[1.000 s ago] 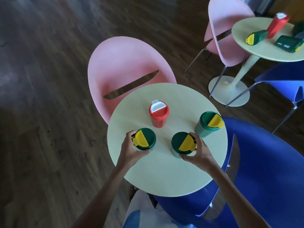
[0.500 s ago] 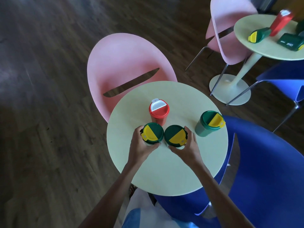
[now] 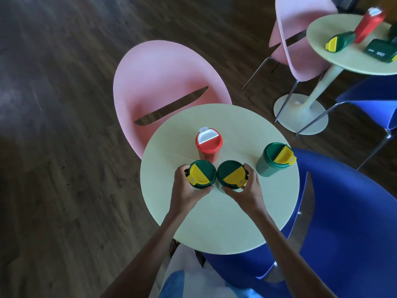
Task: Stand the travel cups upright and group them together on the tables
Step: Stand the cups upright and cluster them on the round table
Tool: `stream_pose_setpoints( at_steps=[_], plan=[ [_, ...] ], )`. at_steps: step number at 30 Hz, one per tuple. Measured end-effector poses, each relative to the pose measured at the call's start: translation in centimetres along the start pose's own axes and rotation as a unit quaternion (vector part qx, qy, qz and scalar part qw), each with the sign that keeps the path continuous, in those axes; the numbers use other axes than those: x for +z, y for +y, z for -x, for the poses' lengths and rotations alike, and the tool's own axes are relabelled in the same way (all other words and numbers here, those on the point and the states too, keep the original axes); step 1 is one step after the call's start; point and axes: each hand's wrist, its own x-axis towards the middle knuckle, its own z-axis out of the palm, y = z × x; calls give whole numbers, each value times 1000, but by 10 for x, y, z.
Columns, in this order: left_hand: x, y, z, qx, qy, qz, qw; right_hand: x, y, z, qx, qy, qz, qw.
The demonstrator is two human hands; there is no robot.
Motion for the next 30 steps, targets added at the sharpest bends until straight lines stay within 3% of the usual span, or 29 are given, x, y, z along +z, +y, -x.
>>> stream_pose_setpoints(
  at_steps=[16,20,24,27,30],
  plan=[
    [-4,4,-12,-15,-41,-46,998,-6,0,4,28,-17,13,999],
    [-13,11,-21,-14,-26,-18,999,-42,-10,6,-7,99,96,990],
    [-18,28,-57,75,-13,-55,996,-89,-24,-23,-14,202,194,960],
    [-13,44,-97,125,-66,-139,980,-111,-25,-54,54,151,313,936],
    [-6,48,-129,102,-162,-186,964,-116,-20,-77,87,44,402,910]
  ],
)
